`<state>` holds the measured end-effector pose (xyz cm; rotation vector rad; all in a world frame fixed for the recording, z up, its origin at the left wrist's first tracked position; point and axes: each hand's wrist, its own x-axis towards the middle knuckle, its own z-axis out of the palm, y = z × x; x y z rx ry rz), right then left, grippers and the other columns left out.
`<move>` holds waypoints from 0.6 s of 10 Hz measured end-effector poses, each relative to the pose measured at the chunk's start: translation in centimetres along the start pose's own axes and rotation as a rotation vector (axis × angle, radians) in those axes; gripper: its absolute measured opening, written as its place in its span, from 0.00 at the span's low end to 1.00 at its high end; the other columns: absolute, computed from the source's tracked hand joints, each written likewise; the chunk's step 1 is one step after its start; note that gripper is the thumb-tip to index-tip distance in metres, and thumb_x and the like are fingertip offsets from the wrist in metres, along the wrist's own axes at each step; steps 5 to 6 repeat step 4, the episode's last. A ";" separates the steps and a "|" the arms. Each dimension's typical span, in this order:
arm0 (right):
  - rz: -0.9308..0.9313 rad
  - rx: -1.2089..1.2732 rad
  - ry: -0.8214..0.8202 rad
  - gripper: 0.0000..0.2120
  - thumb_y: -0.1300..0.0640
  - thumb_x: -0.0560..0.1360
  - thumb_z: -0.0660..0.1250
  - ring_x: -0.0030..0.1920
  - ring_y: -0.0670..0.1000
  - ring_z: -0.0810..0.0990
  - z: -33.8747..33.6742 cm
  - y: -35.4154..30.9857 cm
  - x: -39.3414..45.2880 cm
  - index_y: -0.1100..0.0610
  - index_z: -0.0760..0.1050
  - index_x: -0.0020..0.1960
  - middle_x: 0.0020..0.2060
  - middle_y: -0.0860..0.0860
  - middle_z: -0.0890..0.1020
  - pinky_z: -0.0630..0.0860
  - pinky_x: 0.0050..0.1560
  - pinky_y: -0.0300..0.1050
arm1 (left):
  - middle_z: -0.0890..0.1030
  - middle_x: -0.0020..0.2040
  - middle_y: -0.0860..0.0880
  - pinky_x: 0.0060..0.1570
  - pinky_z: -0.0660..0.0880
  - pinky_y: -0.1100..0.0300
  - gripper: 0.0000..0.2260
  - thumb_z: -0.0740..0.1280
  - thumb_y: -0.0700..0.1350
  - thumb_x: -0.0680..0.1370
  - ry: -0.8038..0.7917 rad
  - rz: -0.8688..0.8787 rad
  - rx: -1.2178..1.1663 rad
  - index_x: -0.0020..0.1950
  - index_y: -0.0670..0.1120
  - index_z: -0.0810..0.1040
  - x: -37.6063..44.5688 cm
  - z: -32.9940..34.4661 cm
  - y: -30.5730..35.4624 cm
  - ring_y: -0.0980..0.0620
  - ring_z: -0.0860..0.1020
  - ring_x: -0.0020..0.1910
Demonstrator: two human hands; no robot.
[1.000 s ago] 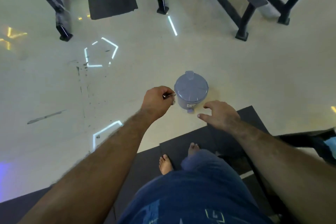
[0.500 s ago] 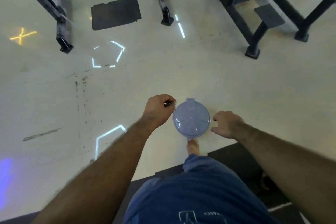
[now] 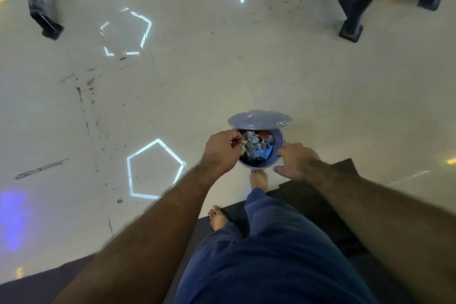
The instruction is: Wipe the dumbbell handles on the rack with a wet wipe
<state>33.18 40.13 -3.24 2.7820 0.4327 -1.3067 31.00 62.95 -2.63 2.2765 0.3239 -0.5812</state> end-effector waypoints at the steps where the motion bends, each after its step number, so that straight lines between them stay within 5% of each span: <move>1: -0.006 -0.011 -0.045 0.28 0.34 0.79 0.67 0.64 0.57 0.79 1.9 0.2 1.3 0.50 0.76 0.71 0.67 0.53 0.80 0.80 0.62 0.56 | 0.86 0.53 0.51 0.54 0.80 0.56 0.09 0.68 0.43 0.80 -0.043 -0.051 -0.015 0.57 0.51 0.85 0.4 2.3 -1.6 0.51 0.83 0.50; 6: -0.030 -0.019 -0.125 0.20 0.39 0.83 0.64 0.62 0.57 0.78 6.0 0.8 5.3 0.52 0.76 0.66 0.63 0.54 0.81 0.76 0.61 0.56 | 0.85 0.63 0.47 0.63 0.77 0.56 0.15 0.69 0.48 0.81 -0.084 -0.109 -0.023 0.67 0.50 0.84 4.9 8.6 -3.9 0.46 0.82 0.62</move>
